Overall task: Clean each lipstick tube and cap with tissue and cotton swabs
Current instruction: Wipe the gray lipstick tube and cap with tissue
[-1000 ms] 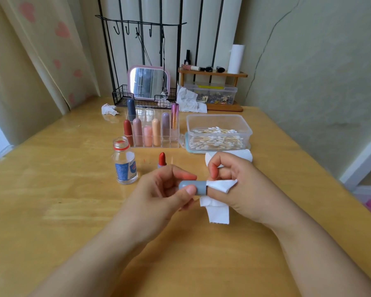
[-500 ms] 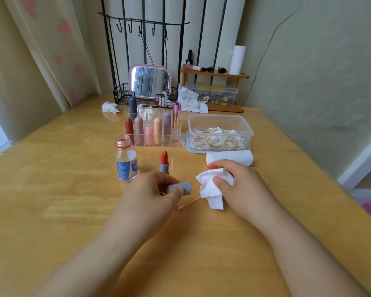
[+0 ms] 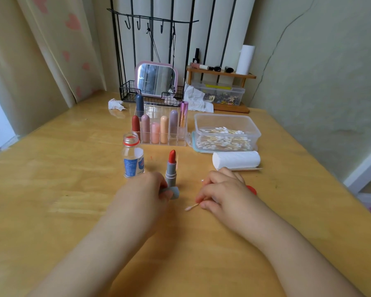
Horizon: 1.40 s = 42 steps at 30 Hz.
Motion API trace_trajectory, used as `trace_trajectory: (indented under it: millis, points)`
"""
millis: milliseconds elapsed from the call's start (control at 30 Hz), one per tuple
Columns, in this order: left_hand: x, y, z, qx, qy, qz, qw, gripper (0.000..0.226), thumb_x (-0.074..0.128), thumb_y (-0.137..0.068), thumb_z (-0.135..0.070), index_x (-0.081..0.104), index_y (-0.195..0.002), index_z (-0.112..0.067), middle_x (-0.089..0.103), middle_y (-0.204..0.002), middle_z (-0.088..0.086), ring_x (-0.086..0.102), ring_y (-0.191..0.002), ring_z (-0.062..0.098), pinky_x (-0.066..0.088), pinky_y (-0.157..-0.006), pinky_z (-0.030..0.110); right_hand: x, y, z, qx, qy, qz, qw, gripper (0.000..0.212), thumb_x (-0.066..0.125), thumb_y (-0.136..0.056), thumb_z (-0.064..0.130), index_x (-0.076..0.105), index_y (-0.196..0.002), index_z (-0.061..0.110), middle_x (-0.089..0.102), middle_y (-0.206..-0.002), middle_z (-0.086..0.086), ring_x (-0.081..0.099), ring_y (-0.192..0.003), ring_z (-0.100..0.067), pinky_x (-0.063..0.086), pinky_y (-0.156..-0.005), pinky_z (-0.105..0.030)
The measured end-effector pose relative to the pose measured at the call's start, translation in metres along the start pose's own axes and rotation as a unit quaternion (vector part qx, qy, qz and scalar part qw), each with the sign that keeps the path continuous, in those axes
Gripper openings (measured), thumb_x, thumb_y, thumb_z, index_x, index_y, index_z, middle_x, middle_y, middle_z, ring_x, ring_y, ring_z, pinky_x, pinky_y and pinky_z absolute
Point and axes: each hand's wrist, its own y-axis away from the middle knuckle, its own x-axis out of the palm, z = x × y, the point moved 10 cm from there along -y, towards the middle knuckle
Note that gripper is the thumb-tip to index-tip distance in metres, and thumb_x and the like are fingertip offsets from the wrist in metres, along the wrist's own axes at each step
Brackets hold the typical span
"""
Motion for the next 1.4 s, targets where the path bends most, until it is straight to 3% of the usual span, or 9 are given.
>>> trace_trajectory:
  millis: [133,267,467,567,700,900,1067,1200,1400]
  points:
    - [0.004,-0.003,0.008,-0.005,-0.012,0.008,1.000,0.023,0.052,-0.093,-0.036,0.060,-0.108,-0.022,0.063,-0.101,-0.001,0.058,-0.092,0.018,0.048,-0.076,0.028,0.001,-0.001,-0.002,-0.009,-0.009,-0.027,1.000,0.007,0.064,-0.070,0.028,0.071,-0.071,0.026,0.058,-0.077,0.011,0.052,-0.082,-0.018,0.020,-0.071,-0.024]
    - [0.011,-0.006,0.013,-0.011,-0.017,0.029,0.999,0.024,0.054,-0.090,-0.040,0.059,-0.107,-0.024,0.063,-0.103,-0.002,0.058,-0.092,0.017,0.049,-0.076,0.027,-0.021,0.001,-0.015,0.036,-0.126,-0.100,0.986,0.011,0.058,-0.078,0.030,0.068,-0.079,0.028,0.056,-0.087,0.021,0.046,-0.098,-0.007,0.025,-0.087,-0.021]
    - [0.014,-0.009,0.015,-0.009,0.036,0.031,0.999,0.029,0.063,-0.086,-0.038,0.057,-0.111,-0.025,0.062,-0.104,-0.008,0.056,-0.088,0.012,0.042,-0.069,0.022,-0.036,0.012,-0.026,0.115,-0.416,-0.147,0.890,0.016,0.058,-0.091,0.006,0.063,-0.083,0.019,0.073,-0.089,0.006,0.062,-0.098,0.004,0.041,-0.082,-0.008]
    - [0.014,-0.010,0.016,-0.009,0.051,0.021,0.998,0.035,0.067,-0.083,-0.038,0.055,-0.113,-0.024,0.062,-0.098,-0.010,0.055,-0.080,0.008,0.040,-0.064,0.020,-0.037,0.013,-0.024,0.136,-0.412,-0.142,0.890,0.015,0.050,-0.096,0.008,0.055,-0.086,0.017,0.074,-0.084,0.010,0.062,-0.095,0.008,0.045,-0.074,-0.013]
    - [0.008,-0.011,0.018,-0.021,0.093,-0.031,0.995,0.033,0.062,-0.085,-0.042,0.055,-0.109,-0.021,0.057,-0.077,-0.017,0.048,-0.061,-0.008,0.035,-0.053,0.010,-0.027,0.013,-0.023,0.180,-0.383,-0.115,0.899,0.011,0.041,-0.099,0.019,0.047,-0.089,0.021,0.073,-0.083,0.016,0.058,-0.099,-0.039,0.048,-0.076,-0.047]
    - [0.004,-0.011,0.013,-0.017,0.154,-0.098,0.983,0.033,0.065,-0.084,-0.035,0.059,-0.113,-0.021,0.058,-0.103,-0.009,0.053,-0.071,0.005,0.036,-0.054,0.012,-0.031,0.013,-0.025,0.184,-0.438,-0.129,0.870,0.014,0.039,-0.101,0.016,0.049,-0.090,0.014,0.074,-0.082,0.012,0.059,-0.087,0.012,0.041,-0.067,-0.006]
    - [0.007,-0.014,0.013,-0.012,0.176,-0.110,0.978,0.019,0.066,-0.084,-0.028,0.065,-0.102,-0.020,0.053,-0.074,-0.013,0.050,-0.068,0.005,0.034,-0.053,0.010,-0.038,0.015,-0.026,0.177,-0.457,-0.156,0.858,0.015,0.040,-0.100,0.014,0.050,-0.090,0.019,0.065,-0.066,0.014,0.052,-0.070,-0.006,0.041,-0.058,-0.008]
    - [0.000,-0.011,0.013,-0.002,0.219,-0.129,0.967,0.009,0.066,-0.084,-0.026,0.062,-0.092,-0.024,0.058,-0.079,-0.015,0.053,-0.073,0.003,0.035,-0.057,0.007,-0.042,0.014,-0.023,0.155,-0.437,-0.164,0.870,0.017,0.040,-0.100,0.014,0.050,-0.091,0.024,0.057,-0.058,0.013,0.054,-0.065,-0.001,0.044,-0.065,-0.013]
    - [-0.010,-0.002,-0.003,0.037,0.423,-0.094,0.901,0.006,0.069,-0.083,-0.021,0.063,-0.084,-0.020,0.070,-0.076,-0.005,0.066,-0.075,0.009,0.052,-0.069,0.024,-0.072,0.017,-0.002,0.058,-0.400,-0.192,0.894,0.014,0.043,-0.094,0.028,0.056,-0.091,0.033,0.055,-0.064,0.010,0.053,-0.066,-0.004,0.044,-0.069,-0.013]
